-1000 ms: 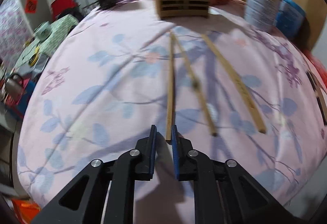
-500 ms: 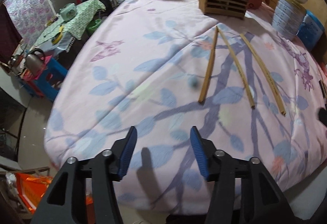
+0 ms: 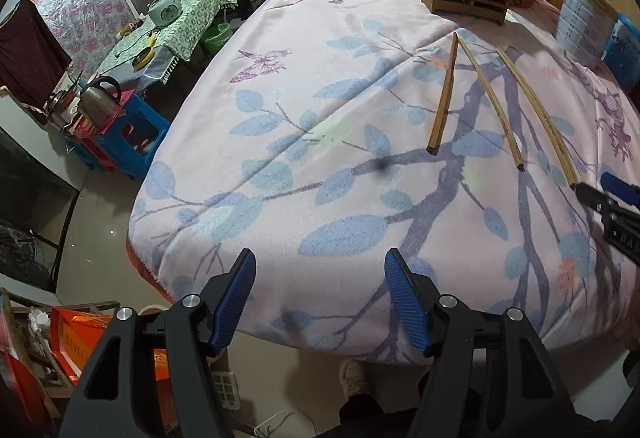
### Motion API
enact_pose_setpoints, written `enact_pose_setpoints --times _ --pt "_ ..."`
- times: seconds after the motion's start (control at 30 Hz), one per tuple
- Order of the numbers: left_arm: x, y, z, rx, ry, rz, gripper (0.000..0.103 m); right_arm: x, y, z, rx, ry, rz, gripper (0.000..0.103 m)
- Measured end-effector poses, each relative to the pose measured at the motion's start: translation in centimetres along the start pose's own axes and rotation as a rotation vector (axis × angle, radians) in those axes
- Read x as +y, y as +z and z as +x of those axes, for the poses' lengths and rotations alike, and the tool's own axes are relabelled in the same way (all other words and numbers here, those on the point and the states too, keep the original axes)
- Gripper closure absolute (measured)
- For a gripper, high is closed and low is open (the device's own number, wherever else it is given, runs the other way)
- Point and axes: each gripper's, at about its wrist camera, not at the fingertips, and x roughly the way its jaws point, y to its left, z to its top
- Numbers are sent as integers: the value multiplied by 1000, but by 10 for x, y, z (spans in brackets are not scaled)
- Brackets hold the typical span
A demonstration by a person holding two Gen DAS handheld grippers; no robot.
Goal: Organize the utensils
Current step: 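Position both open tools over the remaining bamboo chopsticks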
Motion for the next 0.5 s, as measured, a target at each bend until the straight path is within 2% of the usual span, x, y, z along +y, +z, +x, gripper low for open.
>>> enact_pose_setpoints --times 0.1,0.27,0.43,0.5 --pt "-2 1 -1 -2 -4 -1 37 -13 2 -2 -2 -35 19 46" --pt "-10 5 -4 -14 -9 6 37 -14 -1 -14 -23 18 7 48" --pt "-14 6 -6 -20 1 16 37 1 1 -12 -26 69 -23 64" --pt "-13 4 -8 -18 10 16 37 4 3 -8 -23 75 -29 66"
